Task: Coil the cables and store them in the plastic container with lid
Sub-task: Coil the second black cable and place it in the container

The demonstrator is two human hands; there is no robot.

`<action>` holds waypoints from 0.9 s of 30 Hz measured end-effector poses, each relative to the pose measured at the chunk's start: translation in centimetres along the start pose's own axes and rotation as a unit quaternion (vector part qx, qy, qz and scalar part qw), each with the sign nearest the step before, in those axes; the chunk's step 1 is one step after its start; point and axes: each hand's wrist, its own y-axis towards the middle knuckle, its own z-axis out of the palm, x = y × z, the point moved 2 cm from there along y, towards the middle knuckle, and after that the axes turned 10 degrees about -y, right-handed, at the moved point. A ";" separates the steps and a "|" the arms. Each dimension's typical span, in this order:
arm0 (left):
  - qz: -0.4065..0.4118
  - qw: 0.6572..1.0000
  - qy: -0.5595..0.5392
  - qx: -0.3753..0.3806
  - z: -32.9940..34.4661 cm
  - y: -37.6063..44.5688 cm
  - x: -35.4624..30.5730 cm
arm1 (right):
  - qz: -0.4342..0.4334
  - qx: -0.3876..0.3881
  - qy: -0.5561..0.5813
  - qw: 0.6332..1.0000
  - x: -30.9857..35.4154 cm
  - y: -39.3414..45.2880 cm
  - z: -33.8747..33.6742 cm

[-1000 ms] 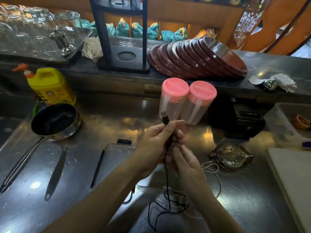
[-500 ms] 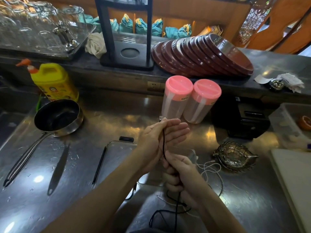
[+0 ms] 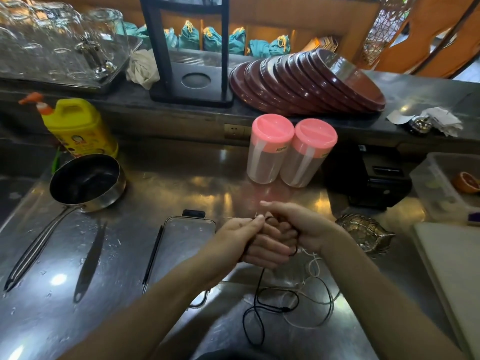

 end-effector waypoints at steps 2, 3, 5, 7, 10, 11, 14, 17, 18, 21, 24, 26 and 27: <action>0.015 0.997 0.049 -0.049 -0.8 0.3 0.6 | 0.019 -0.037 -0.065 0.997 2.0 -0.5 -0.2; 0.025 0.995 0.058 -0.071 -1.2 0.6 0.8 | 0.008 -0.058 -0.101 0.993 2.9 -0.8 0.0; 0.045 0.990 0.061 -0.116 -1.8 1.1 1.1 | -0.025 -0.094 -0.161 0.982 4.4 -1.7 0.7; 0.056 0.985 0.040 -0.158 -2.4 1.6 1.4 | -0.065 -0.129 -0.177 0.973 5.4 -2.5 1.9; 0.077 0.969 -0.059 -0.225 -3.2 2.2 1.4 | -0.129 -0.145 -0.162 0.967 5.5 -3.9 4.0; 0.092 0.965 -0.085 -0.232 -3.3 2.3 1.1 | -0.146 -0.140 -0.156 0.967 5.2 -4.3 4.8; 0.121 0.966 -0.097 -0.208 -2.8 2.3 0.4 | -0.169 -0.133 -0.164 0.963 3.6 -4.8 6.8; 0.110 0.973 -0.117 -0.166 -1.6 2.4 -0.1 | -0.183 -0.152 -0.193 0.952 1.3 -4.3 7.7; 0.114 0.973 -0.131 -0.154 -1.4 2.5 -0.4 | -0.178 -0.158 -0.193 0.952 0.4 -4.1 7.8; 0.127 0.971 -0.158 -0.124 -0.8 2.4 -1.7 | -0.143 -0.169 -0.158 0.962 -2.1 -3.9 7.8; 0.105 0.977 -0.150 -0.111 -0.5 2.0 -2.2 | -0.109 -0.142 -0.115 0.977 -3.9 -4.1 7.4; 0.093 0.977 -0.172 -0.091 -0.5 1.8 -2.2 | -0.079 -0.124 -0.112 0.983 -4.8 -3.9 6.3; 0.086 0.976 -0.183 -0.075 -0.6 1.6 -2.2 | -0.065 -0.114 -0.108 0.985 -5.0 -3.7 5.6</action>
